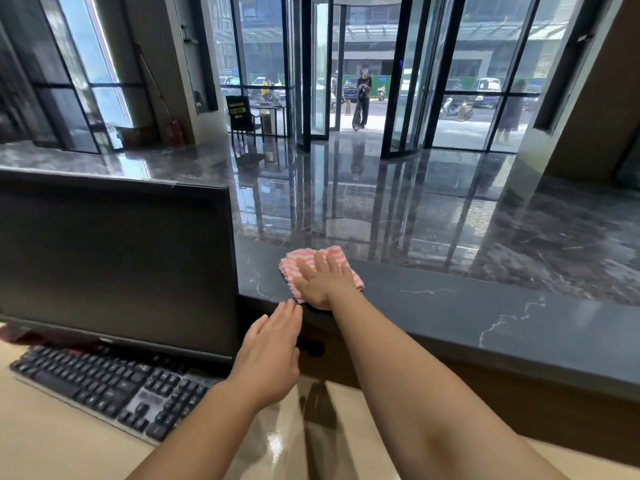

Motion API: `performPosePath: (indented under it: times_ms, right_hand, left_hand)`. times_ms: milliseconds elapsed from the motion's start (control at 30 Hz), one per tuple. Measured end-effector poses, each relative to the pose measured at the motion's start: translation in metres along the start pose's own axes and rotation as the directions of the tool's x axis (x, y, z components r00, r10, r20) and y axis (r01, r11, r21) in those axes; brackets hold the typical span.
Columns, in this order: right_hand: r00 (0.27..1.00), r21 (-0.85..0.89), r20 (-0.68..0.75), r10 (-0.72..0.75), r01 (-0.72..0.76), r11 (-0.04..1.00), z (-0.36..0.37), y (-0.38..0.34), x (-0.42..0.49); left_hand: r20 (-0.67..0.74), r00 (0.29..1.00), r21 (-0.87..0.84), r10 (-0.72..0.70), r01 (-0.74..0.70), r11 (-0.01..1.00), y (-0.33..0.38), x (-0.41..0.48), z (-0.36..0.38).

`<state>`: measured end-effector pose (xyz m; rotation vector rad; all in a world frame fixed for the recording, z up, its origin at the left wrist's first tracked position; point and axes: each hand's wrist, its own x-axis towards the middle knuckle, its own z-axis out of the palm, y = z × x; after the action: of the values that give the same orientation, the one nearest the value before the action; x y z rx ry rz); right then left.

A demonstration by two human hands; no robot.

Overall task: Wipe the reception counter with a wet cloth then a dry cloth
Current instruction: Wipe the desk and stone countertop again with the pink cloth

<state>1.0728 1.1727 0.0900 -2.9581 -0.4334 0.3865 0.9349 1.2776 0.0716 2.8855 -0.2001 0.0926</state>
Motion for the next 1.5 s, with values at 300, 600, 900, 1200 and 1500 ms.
performPosePath:
  times_ms: [300, 600, 900, 1200, 1500]
  right_hand:
    - [0.943, 0.067, -0.101, 0.317, -0.312, 0.948, 0.006, 0.122, -0.079]
    - [0.802, 0.144, -0.154, 0.578, -0.56, 0.816, 0.012, 0.124, -0.107]
    - [0.952, 0.076, -0.162, 0.259, -0.25, 0.965, 0.025, -0.023, -0.051]
    - [0.966, -0.21, -0.182, -0.183, 0.144, 0.967, 0.035, -0.024, -0.039]
    - [0.946, -0.243, -0.289, -0.147, 0.076, 0.967, 0.036, 0.089, -0.108]
  left_hand:
    - [0.054, 0.999, 0.05, -0.003, 0.0, 0.999, 0.031, 0.007, 0.0]
    - [0.074, 0.995, -0.003, -0.064, 0.064, 0.998, 0.01, -0.019, 0.002]
    - [0.031, 0.993, -0.031, -0.112, 0.113, 0.993, -0.029, -0.038, -0.007]
    - [0.041, 0.995, -0.009, -0.093, 0.094, 0.996, -0.031, -0.03, -0.006]
    - [0.049, 0.999, 0.009, 0.01, -0.01, 1.0, 0.031, -0.014, -0.001]
